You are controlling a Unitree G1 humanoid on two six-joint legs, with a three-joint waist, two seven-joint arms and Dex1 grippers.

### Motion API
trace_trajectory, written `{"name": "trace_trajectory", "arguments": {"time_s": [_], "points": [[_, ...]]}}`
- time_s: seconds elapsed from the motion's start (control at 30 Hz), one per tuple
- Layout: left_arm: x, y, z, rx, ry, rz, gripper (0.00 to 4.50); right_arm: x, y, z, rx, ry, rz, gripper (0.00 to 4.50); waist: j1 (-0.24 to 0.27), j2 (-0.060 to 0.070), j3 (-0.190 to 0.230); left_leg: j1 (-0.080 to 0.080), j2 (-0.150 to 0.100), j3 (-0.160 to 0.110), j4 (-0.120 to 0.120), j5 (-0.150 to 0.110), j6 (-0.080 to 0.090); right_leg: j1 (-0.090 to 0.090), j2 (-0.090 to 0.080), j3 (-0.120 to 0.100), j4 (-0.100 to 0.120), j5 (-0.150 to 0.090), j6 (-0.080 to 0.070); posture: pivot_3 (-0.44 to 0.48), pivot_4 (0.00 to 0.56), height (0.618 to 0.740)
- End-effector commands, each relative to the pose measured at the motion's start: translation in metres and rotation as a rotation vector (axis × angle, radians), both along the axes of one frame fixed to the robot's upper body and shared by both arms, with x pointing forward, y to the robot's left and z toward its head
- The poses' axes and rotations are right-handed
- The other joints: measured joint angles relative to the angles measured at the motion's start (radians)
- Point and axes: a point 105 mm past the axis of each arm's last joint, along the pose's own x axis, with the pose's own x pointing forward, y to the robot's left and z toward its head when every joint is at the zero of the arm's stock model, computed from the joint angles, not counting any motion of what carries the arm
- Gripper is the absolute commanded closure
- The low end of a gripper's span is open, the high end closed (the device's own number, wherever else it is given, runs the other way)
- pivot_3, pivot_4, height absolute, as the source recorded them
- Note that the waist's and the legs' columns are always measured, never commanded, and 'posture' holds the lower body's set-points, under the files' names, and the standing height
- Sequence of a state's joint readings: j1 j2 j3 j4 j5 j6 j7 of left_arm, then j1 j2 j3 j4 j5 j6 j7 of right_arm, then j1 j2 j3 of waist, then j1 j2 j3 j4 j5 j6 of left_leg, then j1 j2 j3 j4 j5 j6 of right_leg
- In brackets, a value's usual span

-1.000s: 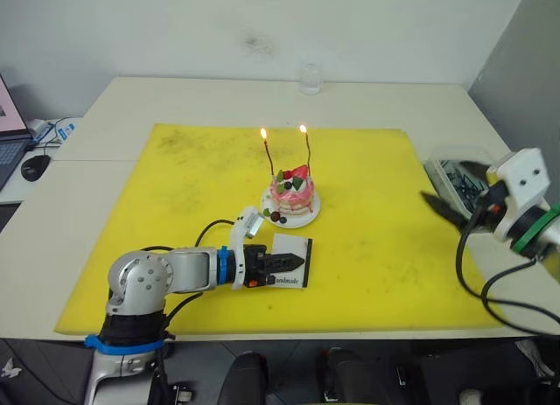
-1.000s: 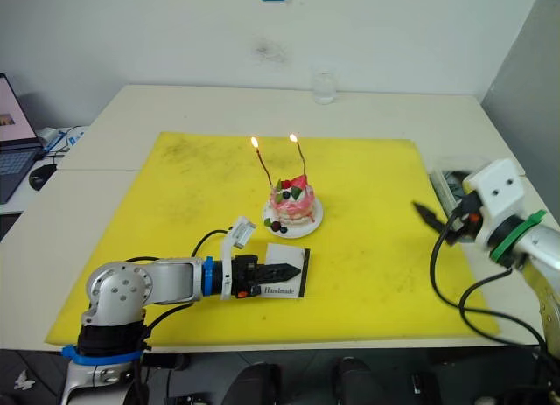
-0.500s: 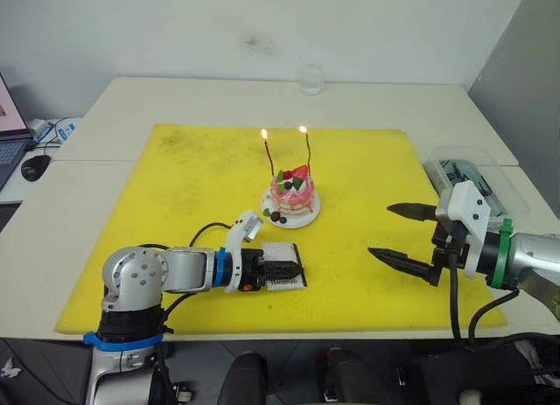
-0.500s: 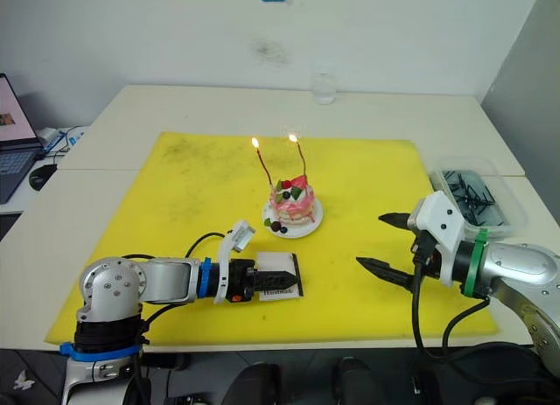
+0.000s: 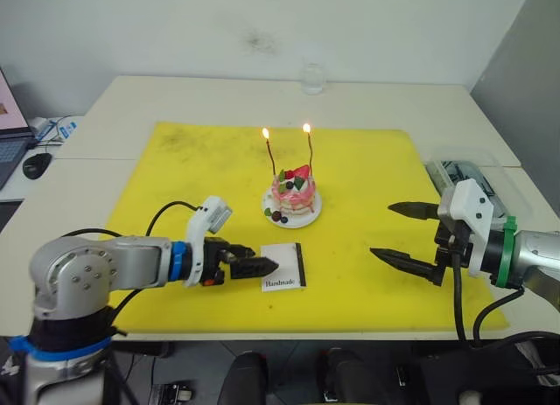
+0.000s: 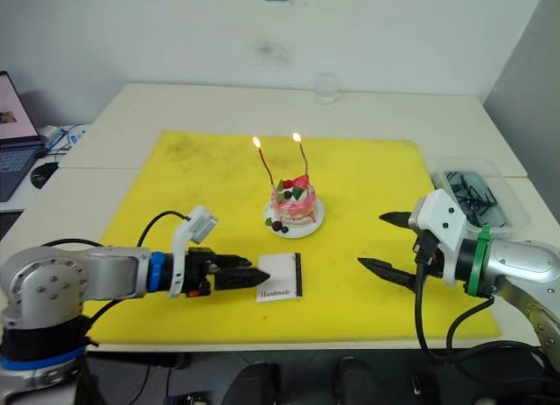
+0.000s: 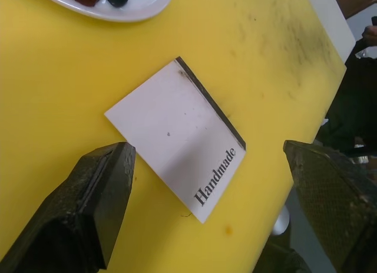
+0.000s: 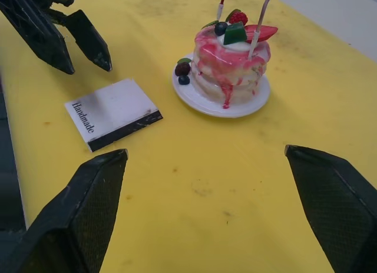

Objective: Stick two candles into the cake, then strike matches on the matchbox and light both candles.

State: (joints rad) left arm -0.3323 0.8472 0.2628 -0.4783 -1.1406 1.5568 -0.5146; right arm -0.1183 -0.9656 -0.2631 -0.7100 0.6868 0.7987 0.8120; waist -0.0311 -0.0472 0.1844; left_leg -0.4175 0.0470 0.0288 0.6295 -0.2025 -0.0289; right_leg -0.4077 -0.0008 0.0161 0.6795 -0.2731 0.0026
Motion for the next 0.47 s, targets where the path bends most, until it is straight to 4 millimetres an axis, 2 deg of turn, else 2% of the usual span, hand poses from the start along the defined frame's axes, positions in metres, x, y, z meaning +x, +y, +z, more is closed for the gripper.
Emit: {"name": "trace_trajectory", "arguments": {"time_s": [0.03, 0.17, 0.23, 0.37, 0.47], "points": [[0.003, 0.018, 0.037, 0.039, -0.300, -0.021, 0.01, 0.002, -0.018, 0.021, -0.050, -0.097, -0.013, 0.00, 0.001, 0.001, 0.000, 0.000, 0.000, 0.000, 0.000, 0.000, 0.000, 0.000, 0.000, 0.000, 0.000, 0.000, -0.001, 0.000, 0.150, 0.740], [0.015, 0.060, 0.040, 0.190, -0.468, 0.023, 0.01, 0.004, -0.039, 0.030, -0.101, -0.105, -0.027, 0.00, 0.009, 0.005, 0.000, 0.002, -0.001, 0.000, -0.001, 0.000, 0.000, 0.001, -0.003, -0.001, -0.001, -0.003, -0.005, 0.000, 0.150, 0.740], [0.019, 0.073, 0.042, 0.221, -0.529, 0.019, 0.01, 0.005, -0.048, 0.035, -0.117, -0.106, -0.038, 0.00, 0.013, 0.005, 0.000, 0.002, -0.001, 0.000, -0.001, 0.000, 0.000, 0.001, -0.003, -0.001, 0.000, -0.006, -0.010, 0.000, 0.150, 0.740], [0.026, 0.086, 0.043, 0.223, -0.575, 0.045, 0.01, 0.006, -0.058, 0.041, -0.140, -0.102, -0.049, 0.00, 0.024, 0.005, 0.000, 0.002, -0.001, 0.001, -0.001, 0.000, 0.000, 0.001, -0.003, -0.001, -0.001, -0.006, -0.010, 0.000, 0.150, 0.740], [0.028, 0.087, 0.043, 0.210, -0.582, 0.037, 0.01, 0.007, -0.060, 0.042, -0.144, -0.101, -0.047, 0.00, 0.026, 0.005, 0.000, 0.001, -0.001, 0.002, -0.001, 0.000, 0.000, 0.001, -0.004, -0.001, -0.001, -0.006, -0.010, 0.000, 0.150, 0.740]]}}
